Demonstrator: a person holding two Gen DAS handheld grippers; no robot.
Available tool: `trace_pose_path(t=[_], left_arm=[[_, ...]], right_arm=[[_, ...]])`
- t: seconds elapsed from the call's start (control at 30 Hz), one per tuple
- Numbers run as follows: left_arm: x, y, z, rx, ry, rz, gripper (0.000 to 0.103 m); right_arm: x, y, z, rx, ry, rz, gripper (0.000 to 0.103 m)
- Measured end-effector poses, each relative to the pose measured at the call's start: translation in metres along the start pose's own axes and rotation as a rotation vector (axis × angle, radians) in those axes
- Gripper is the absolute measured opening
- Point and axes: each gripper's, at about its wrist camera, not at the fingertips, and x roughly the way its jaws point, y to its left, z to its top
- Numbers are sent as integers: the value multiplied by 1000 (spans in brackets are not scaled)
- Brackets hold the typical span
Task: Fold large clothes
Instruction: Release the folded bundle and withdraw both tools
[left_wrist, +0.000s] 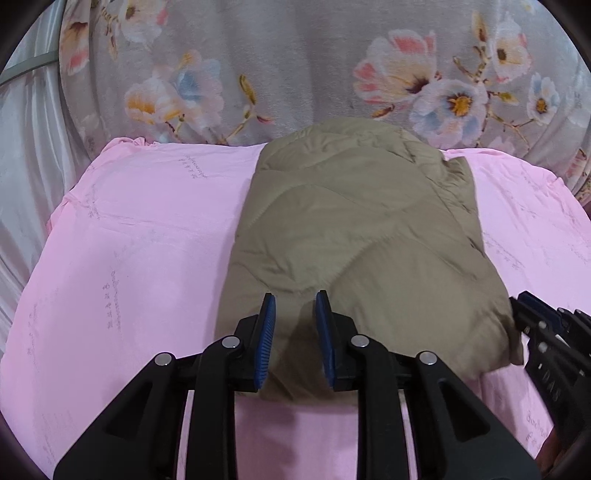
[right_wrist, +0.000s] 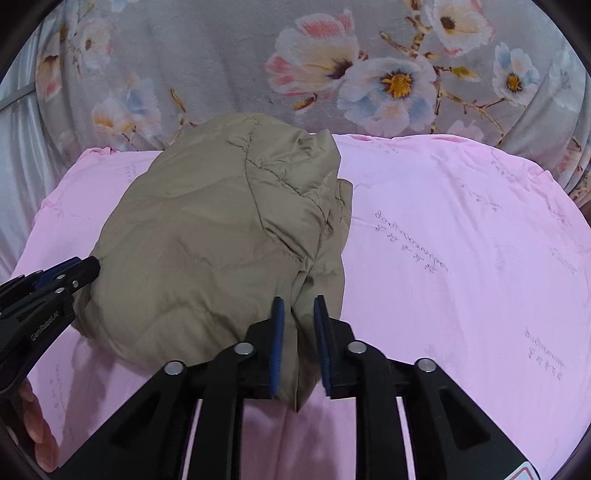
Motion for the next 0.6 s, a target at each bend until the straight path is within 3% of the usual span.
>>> trace_pose_path(t=[0.03, 0.1, 0.17, 0.3, 0.4, 0.47, 0.6], left_arm=[[-2, -2, -3, 2, -4, 0, 22], [-8, -9, -13, 11, -6, 7, 25], [-12, -13, -21, 7, -1, 3, 35], [-14, -19, -44, -16, 15, -3, 45], [-15, -27, -64, -3, 30, 11, 51], [-15, -32, -76, 13, 34, 26, 62], [-23, -38, -92, 37, 25, 61, 73]], right_arm=[[-6, 0, -6, -7, -13, -2, 43], [-15, -1, -18, -12, -21, 8, 52], [-21, -2, -30, -6, -15, 21, 53], [-29, -4, -55, -9, -9, 13, 60], [-34, -1, -73, -45, -14, -17, 67], [-37, 1, -81, -67, -11, -29, 71], [-44, -7, -87, -21, -13, -9, 79]])
